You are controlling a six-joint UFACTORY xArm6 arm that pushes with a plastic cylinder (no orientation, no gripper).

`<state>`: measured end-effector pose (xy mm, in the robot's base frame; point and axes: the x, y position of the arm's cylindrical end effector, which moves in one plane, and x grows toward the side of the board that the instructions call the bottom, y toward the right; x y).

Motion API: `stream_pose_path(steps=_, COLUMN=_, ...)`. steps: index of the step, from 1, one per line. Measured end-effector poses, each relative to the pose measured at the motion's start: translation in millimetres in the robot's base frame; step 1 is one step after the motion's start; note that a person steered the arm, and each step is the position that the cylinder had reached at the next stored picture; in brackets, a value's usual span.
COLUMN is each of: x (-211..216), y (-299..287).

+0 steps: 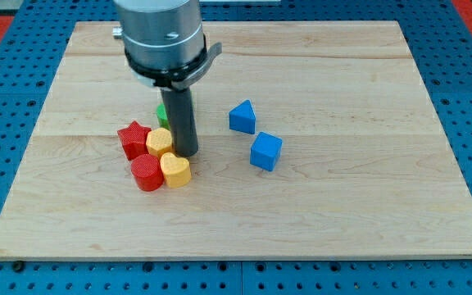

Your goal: Move the green circle towards center left

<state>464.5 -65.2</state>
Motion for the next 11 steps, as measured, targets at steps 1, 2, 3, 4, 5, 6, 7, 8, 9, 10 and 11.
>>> stream_pose_path(steps=1, x=-10, y=0)
stream_pose_path(steps=2, x=-21, y=0)
stream_pose_path(steps=3, x=-25, y=-8)
stream_pose_path(steps=4, x=-44, y=-17)
stream_pose_path(steps=5, x=-66, y=-24)
stream_pose_path(steps=6, x=-86, y=-25)
stream_pose_path(steps=7, x=-89, y=-16)
stream_pose_path(steps=8, x=-65, y=-10)
stream_pose_path(steps=9, x=-37, y=-24)
stream_pose_path(steps=10, x=-55, y=-50)
stream_pose_path(steps=11, x=-90, y=-50)
